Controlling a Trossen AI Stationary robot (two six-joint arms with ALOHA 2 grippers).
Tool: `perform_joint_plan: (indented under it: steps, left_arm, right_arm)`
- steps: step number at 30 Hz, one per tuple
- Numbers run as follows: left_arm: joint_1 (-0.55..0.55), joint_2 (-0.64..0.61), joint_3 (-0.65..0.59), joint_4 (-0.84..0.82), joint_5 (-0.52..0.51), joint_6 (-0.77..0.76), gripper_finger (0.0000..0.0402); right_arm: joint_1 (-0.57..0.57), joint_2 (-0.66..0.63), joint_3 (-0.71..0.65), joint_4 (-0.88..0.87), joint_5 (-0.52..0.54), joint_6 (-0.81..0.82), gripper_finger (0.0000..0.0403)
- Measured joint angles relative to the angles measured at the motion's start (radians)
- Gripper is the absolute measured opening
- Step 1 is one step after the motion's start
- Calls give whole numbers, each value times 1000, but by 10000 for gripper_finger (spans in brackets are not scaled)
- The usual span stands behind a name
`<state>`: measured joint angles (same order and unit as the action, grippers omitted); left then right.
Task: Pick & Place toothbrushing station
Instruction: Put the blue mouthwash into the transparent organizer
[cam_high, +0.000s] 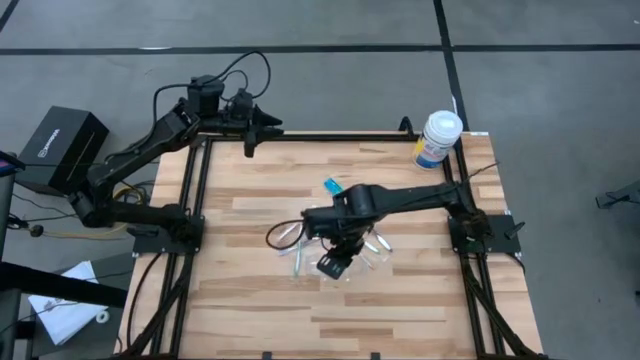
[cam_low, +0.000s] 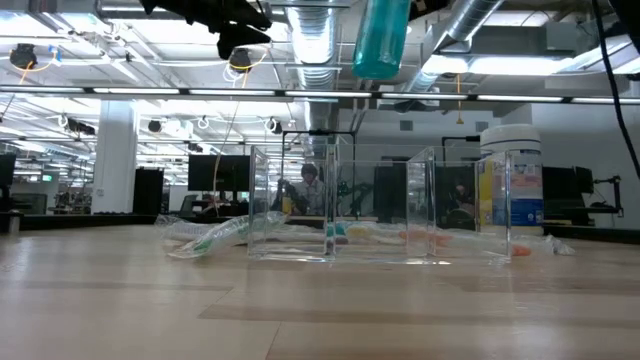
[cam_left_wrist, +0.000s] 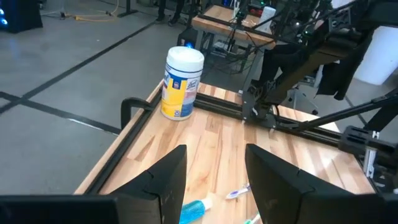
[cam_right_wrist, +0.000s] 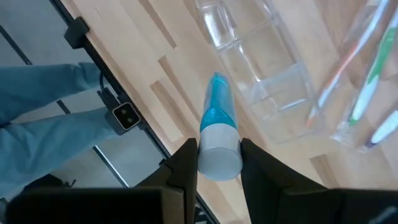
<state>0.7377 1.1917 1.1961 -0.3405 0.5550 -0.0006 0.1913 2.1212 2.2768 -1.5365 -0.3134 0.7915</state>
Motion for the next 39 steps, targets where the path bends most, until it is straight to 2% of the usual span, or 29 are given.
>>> perform_joint_plan:
  steps: [17, 27, 39]
  left_arm:
    - [0, -6, 0, -2, 0, 22, 159]
    - [0, -6, 0, -2, -1, 23, 159]
    - [0, -5, 0, -2, -1, 30, 159]
  right_arm:
    - [-19, 11, -1, -27, 54, 2, 85]
    - [-41, 11, -68, 31, 76, -16, 85]
    - [-57, 10, -161, 113, 50, -25, 85]
